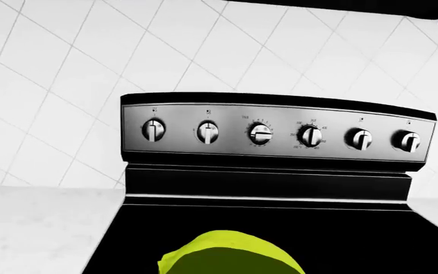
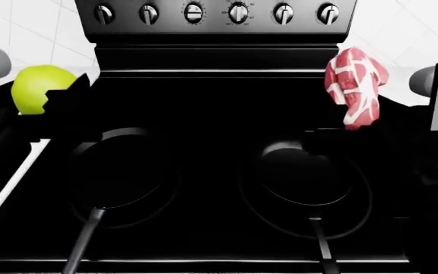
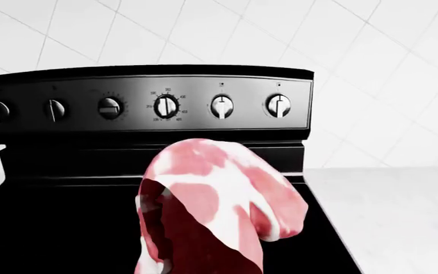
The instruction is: Place both pans onto different burners. Then place the lemon and the lamb chop on different pans.
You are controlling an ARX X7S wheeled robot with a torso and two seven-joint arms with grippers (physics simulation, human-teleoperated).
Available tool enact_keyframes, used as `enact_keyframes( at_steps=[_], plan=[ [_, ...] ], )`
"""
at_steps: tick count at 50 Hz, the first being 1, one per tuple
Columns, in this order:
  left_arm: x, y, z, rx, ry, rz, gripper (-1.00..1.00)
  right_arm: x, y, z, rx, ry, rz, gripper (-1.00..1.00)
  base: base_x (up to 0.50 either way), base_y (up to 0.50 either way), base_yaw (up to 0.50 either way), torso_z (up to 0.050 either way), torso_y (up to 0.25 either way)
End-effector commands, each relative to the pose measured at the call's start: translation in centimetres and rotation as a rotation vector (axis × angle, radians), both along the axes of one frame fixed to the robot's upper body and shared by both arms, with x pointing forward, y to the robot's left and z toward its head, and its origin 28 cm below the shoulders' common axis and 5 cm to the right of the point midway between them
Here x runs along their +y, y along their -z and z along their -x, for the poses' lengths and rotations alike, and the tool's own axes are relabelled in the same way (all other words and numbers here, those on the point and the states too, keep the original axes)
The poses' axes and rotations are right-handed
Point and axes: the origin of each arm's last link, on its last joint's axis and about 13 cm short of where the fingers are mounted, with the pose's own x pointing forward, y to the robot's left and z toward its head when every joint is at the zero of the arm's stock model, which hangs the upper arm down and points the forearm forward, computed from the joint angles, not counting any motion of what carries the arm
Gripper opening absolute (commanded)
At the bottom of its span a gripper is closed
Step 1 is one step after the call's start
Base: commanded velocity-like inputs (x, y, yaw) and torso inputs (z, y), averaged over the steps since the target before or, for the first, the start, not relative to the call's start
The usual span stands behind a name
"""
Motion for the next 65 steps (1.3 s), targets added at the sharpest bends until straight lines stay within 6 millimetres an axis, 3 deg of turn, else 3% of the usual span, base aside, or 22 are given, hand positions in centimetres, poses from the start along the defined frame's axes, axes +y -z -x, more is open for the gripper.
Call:
enact_keyframes(
  at_steps=[1,8,19,28,65],
  plan=[
    [0.0,-0.3,-0.1,0.000,-0.002,0.010,-1.00,0.0,-0.8,-2.7,0.028,-0.004,0.041,-1.00,0.00,0.00,0.00,0.000,0.000],
    [-0.1,-0.3,-0.1,-0.002,0.000,0.007,-1.00,0.2,-0.5,-5.4,0.079,-0.011,0.049,-1.00,0.00,0.00,0.00,0.000,0.000],
    [-0.1,-0.6,-0.2,0.002,0.001,0.006,-1.00,0.9,1.8,-6.6,0.157,-0.036,0.086,-1.00,0.00,0.00,0.00,0.000,0.001],
    [-0.1,0.0,-0.2,0.006,0.002,0.007,-1.00,1.0,3.0,-6.1,0.188,-0.047,0.115,-1.00,0.00,0.00,0.00,0.001,0.000],
    [-0.1,0.8,-0.3,0.018,-0.003,0.013,-1.00,0.6,4.7,-2.1,0.218,-0.077,0.157,-1.00,0.00,0.00,0.00,0.000,0.000]
  ],
)
